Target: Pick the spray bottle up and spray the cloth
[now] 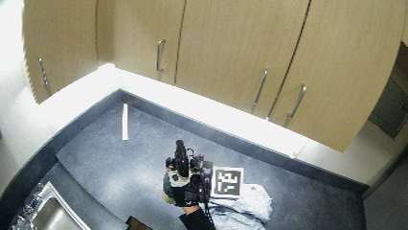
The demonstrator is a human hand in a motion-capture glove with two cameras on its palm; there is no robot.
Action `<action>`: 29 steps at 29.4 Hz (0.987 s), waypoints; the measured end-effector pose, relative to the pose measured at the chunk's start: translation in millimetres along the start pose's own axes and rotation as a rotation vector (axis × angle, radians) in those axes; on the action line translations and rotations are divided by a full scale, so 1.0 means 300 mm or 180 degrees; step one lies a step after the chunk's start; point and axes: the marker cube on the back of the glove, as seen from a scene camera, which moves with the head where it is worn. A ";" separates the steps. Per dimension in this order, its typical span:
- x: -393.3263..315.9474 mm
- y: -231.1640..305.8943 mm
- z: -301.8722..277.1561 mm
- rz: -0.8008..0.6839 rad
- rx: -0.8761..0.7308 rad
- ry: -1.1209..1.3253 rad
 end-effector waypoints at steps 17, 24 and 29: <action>0.334 -0.032 -0.154 0.0331 0.0265 0.0416; 0.380 -0.040 -0.215 0.0391 0.0372 0.0523; 0.409 -0.039 -0.215 0.0433 0.0341 0.0611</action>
